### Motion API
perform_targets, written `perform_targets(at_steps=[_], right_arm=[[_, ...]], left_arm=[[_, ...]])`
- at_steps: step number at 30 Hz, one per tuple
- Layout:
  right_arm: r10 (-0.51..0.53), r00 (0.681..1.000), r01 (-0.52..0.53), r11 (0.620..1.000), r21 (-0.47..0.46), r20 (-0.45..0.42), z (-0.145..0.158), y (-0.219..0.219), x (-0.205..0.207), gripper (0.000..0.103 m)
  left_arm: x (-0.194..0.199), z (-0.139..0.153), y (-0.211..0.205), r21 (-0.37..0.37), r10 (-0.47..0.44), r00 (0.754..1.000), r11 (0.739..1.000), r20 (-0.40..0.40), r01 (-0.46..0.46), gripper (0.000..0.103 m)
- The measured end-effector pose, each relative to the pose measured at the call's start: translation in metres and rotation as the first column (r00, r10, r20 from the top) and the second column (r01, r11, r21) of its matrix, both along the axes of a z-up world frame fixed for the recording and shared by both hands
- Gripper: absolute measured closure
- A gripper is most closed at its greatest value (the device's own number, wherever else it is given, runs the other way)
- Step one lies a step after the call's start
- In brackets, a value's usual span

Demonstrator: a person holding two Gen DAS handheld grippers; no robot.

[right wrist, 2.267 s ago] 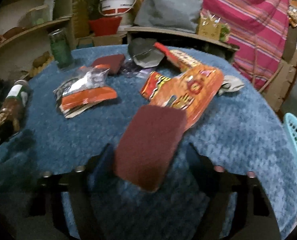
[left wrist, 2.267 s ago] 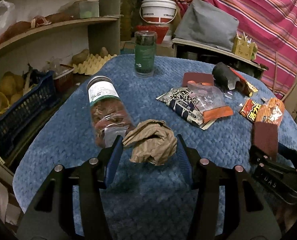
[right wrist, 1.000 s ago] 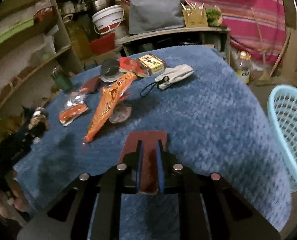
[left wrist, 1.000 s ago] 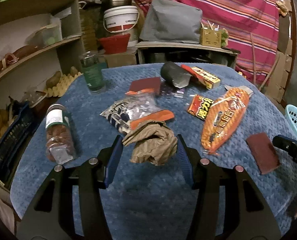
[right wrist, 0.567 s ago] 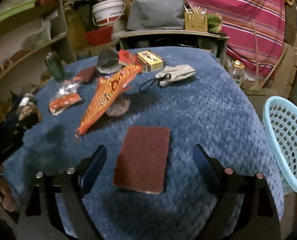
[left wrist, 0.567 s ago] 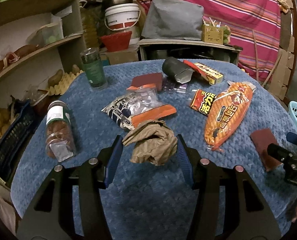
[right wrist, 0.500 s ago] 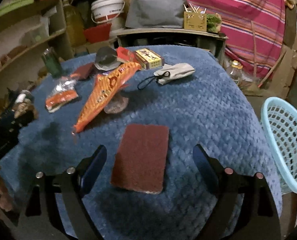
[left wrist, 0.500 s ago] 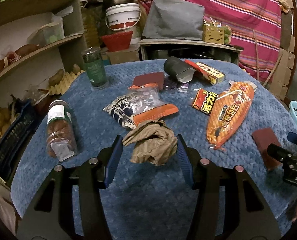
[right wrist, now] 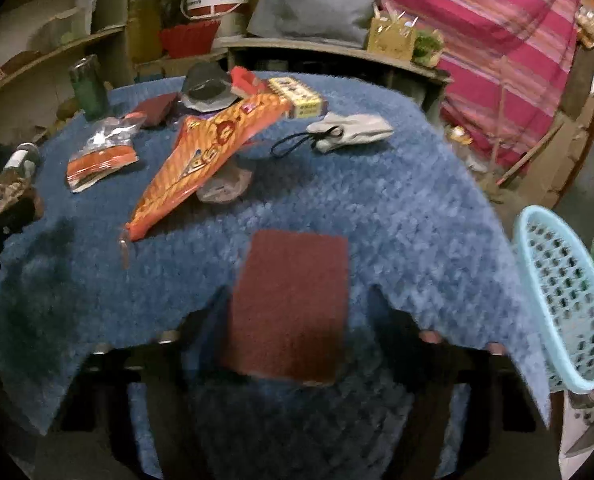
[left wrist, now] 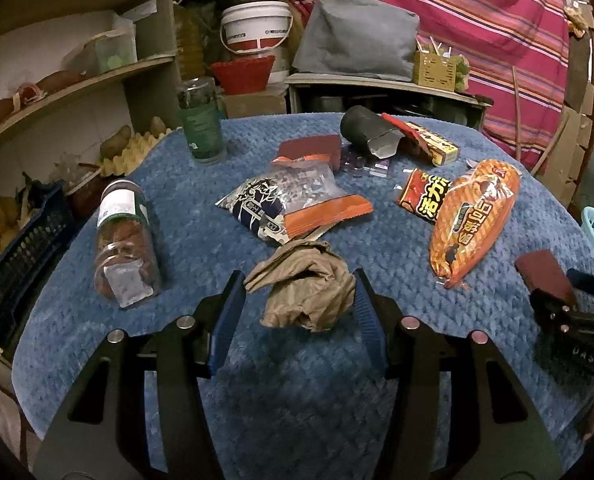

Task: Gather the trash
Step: 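Grasp the maroon scouring pad with the right tool while the left tool holds the paper bag, then carry both items over the basket and open the left tool to drop the paper bag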

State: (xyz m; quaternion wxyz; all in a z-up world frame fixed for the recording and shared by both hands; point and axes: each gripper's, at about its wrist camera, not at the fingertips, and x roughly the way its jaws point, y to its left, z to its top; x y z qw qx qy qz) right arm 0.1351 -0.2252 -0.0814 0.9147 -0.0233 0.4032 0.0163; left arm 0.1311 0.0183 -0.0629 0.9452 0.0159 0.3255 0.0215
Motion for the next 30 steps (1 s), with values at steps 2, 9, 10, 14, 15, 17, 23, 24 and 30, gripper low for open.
perform_targets(at_steps=[2,9,10,14,15,17,23,24,30], right_arm=[[0.012,1.000,-0.012,1.000,0.019,-0.008,-0.001,0.000,0.001,0.046],[-0.006,0.999,0.001,0.996,0.092,0.053,0.017,-0.018,-0.010,0.047],[-0.008,0.998,0.002,0.996,0.094,0.063,0.022,-0.023,-0.012,0.047],[-0.029,0.994,0.019,0.995,0.095,0.102,0.041,-0.049,-0.019,0.047],[-0.039,0.993,0.028,0.995,0.097,0.113,0.047,-0.059,-0.022,0.047],[-0.057,0.988,0.046,0.996,0.081,0.142,0.062,-0.079,-0.030,0.047],[-0.164,0.965,0.154,0.986,0.062,0.203,0.085,-0.149,-0.054,0.047],[-0.179,0.962,0.169,0.983,0.065,0.207,0.086,-0.158,-0.057,0.047],[-0.284,0.938,0.274,0.959,0.075,0.197,0.080,-0.231,-0.075,0.047]], left_arm=[[0.000,0.000,0.001,0.000,0.001,1.000,1.000,0.000,-0.001,0.050],[0.001,0.007,-0.004,0.009,-0.004,1.000,1.000,0.006,0.004,0.050],[0.002,0.010,-0.006,0.012,-0.007,1.000,1.000,0.011,0.007,0.050],[0.003,0.025,-0.021,-0.001,-0.042,0.999,0.999,0.024,0.042,0.050],[0.003,0.030,-0.029,-0.001,-0.058,0.998,0.998,0.032,0.058,0.050],[0.003,0.037,-0.042,-0.011,-0.086,0.995,0.996,0.043,0.086,0.050],[0.007,0.050,-0.103,-0.040,-0.196,0.979,0.979,0.055,0.199,0.050],[0.007,0.052,-0.121,-0.029,-0.226,0.972,0.973,0.057,0.228,0.050],[0.009,0.059,-0.203,-0.025,-0.358,0.931,0.932,0.067,0.360,0.050]])
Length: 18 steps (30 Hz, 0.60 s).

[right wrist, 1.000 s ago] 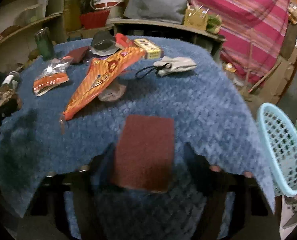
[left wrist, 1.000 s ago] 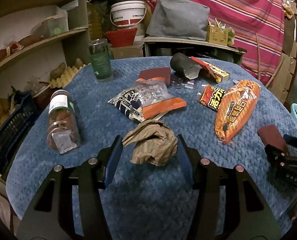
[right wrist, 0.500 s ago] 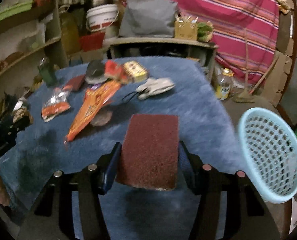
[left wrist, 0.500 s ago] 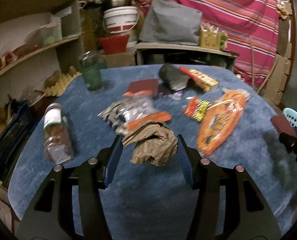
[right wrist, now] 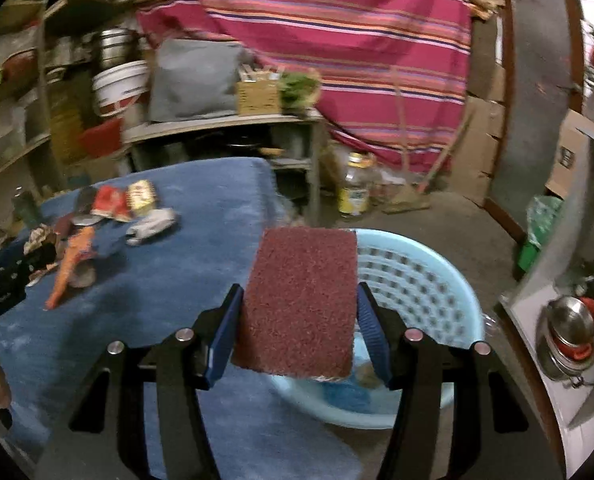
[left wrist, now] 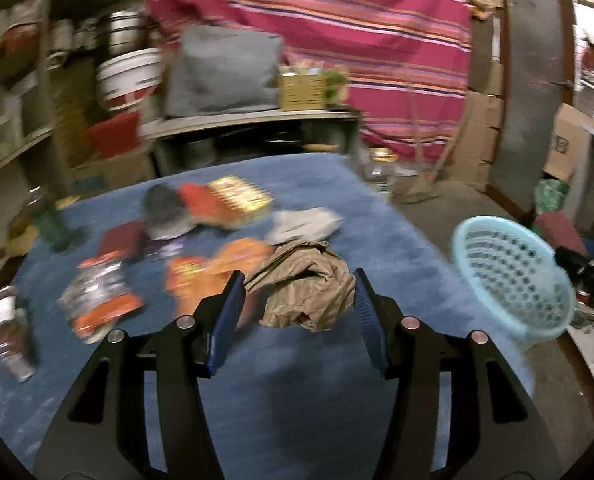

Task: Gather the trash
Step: 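Carry both items over the basket and open the left tool to drop the paper bag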

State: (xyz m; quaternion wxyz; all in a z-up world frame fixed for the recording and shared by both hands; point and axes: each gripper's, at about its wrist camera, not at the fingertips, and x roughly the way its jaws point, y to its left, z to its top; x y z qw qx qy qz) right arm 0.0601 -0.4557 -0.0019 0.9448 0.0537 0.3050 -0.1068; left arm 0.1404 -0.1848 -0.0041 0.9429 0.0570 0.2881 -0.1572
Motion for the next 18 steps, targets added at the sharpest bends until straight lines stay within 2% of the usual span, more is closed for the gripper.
perform_targets(at_steps=[6,11,18], right_arm=[[-0.043,0.999,0.043,0.998,-0.035,-0.015,-0.009,-0.047,-0.009,0.047],[-0.071,0.997,0.070,0.997,-0.006,-0.032,-0.021,-0.080,-0.010,0.047],[-0.093,0.995,0.094,0.995,0.022,-0.043,-0.031,-0.107,-0.009,0.047]], left_arm=[[0.002,-0.006,-0.082,-0.003,-0.129,0.992,0.992,-0.014,0.129,0.050],[0.002,-0.013,-0.141,0.016,-0.220,0.975,0.975,-0.012,0.220,0.050],[0.014,-0.027,-0.191,-0.003,-0.279,0.959,0.960,-0.055,0.280,0.050]])
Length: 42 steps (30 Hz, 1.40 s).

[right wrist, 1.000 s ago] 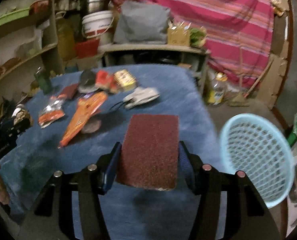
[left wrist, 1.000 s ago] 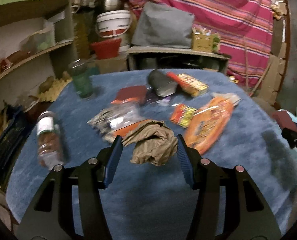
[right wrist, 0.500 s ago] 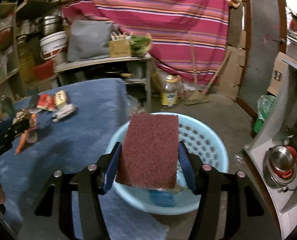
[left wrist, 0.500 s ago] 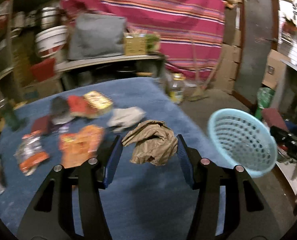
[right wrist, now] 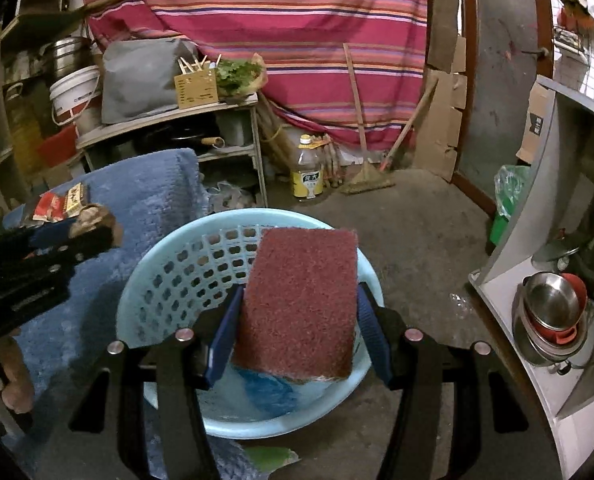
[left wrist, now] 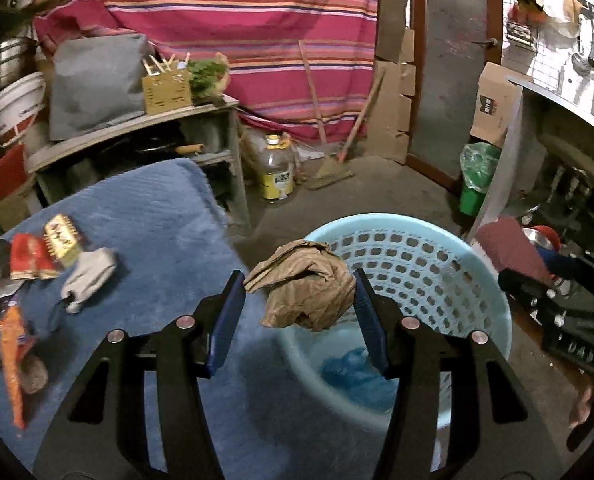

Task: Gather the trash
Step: 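Carry both items over the basket and open the left tool to drop the paper bag, then open the right tool over the basket to drop the scouring pad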

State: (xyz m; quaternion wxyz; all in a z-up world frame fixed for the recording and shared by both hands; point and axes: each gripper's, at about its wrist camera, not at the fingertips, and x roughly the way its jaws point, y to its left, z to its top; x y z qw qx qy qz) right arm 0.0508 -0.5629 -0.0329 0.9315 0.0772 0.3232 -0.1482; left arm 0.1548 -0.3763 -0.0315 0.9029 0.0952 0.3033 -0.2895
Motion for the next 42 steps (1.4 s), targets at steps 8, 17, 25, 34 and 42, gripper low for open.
perform_targets(at_steps=[8,17,25,34,42], right_arm=[[0.003,1.000,-0.003,1.000,0.005,-0.017,-0.008,-0.003,0.010,0.047],[0.018,0.999,-0.018,1.000,0.005,-0.034,-0.014,0.006,0.020,0.047],[0.023,0.999,-0.022,1.000,0.005,-0.035,-0.019,0.015,0.029,0.047],[0.026,0.999,-0.026,1.000,-0.007,-0.023,-0.015,0.028,0.051,0.046],[-0.017,1.000,0.016,0.999,-0.050,-0.023,-0.007,0.034,0.075,0.026]], left_arm=[[0.017,-0.001,-0.029,0.001,-0.033,0.999,0.999,-0.018,0.033,0.044],[0.025,0.010,-0.014,-0.028,-0.002,1.000,1.000,-0.017,0.001,0.026],[0.027,0.019,0.024,-0.014,0.075,0.997,0.997,0.034,-0.074,0.016],[0.024,0.036,0.071,-0.015,0.159,0.983,0.987,0.089,-0.158,0.008],[0.017,0.049,0.108,-0.015,0.193,0.973,0.981,0.130,-0.193,0.006]])
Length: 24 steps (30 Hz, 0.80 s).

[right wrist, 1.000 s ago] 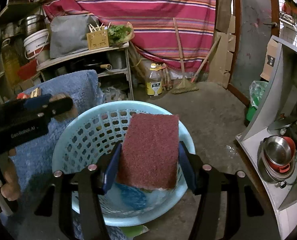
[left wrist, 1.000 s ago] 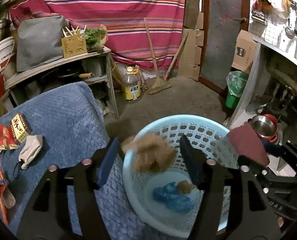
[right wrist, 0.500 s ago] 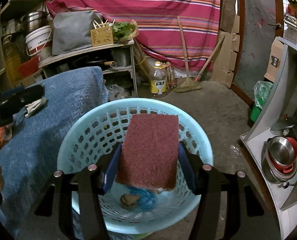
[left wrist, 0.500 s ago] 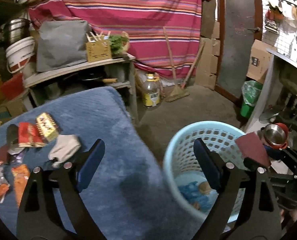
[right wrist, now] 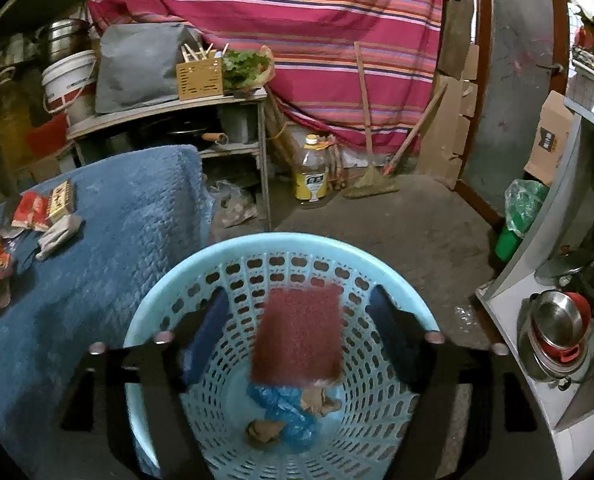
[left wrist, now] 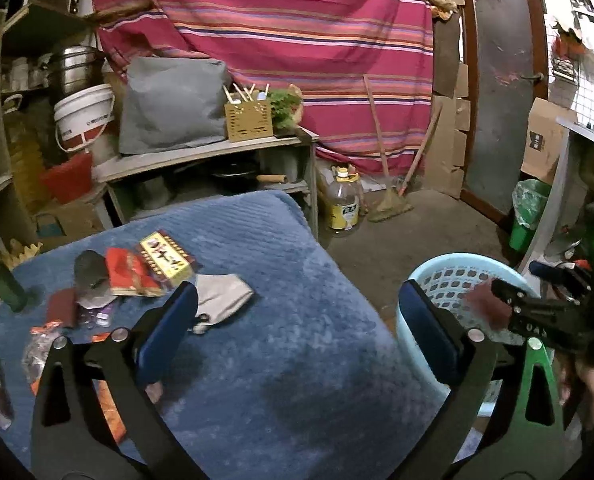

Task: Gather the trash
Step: 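Open the right tool over the basket to drop the scouring pad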

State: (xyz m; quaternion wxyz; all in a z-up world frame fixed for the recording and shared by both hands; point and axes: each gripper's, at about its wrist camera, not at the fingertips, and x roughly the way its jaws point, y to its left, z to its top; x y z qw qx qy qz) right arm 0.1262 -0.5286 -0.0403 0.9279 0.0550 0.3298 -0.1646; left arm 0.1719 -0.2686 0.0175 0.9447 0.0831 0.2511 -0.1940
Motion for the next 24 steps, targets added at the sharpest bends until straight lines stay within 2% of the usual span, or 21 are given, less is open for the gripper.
perform_targets(at_steps=[2,5,11,24], right_arm=[[-0.005,1.000,0.005,1.000,0.003,0.004,0.001,0.005,0.001,0.026],[-0.020,1.000,0.020,1.000,0.000,0.002,0.001,0.016,0.001,0.016],[0.018,1.000,-0.018,0.999,-0.033,0.008,0.005,0.058,-0.002,0.015],[0.151,0.987,-0.151,0.989,0.001,0.059,0.024,0.167,0.004,0.012]], left_arm=[[-0.002,0.003,0.009,0.005,0.004,1.000,1.000,0.008,-0.004,0.006],[-0.006,0.007,0.024,0.003,0.015,1.000,1.000,0.017,-0.015,0.006],[-0.015,0.015,0.059,-0.025,0.046,0.999,0.999,0.024,-0.045,0.006],[-0.008,0.014,0.152,-0.037,0.182,0.983,0.983,0.033,-0.181,0.006]])
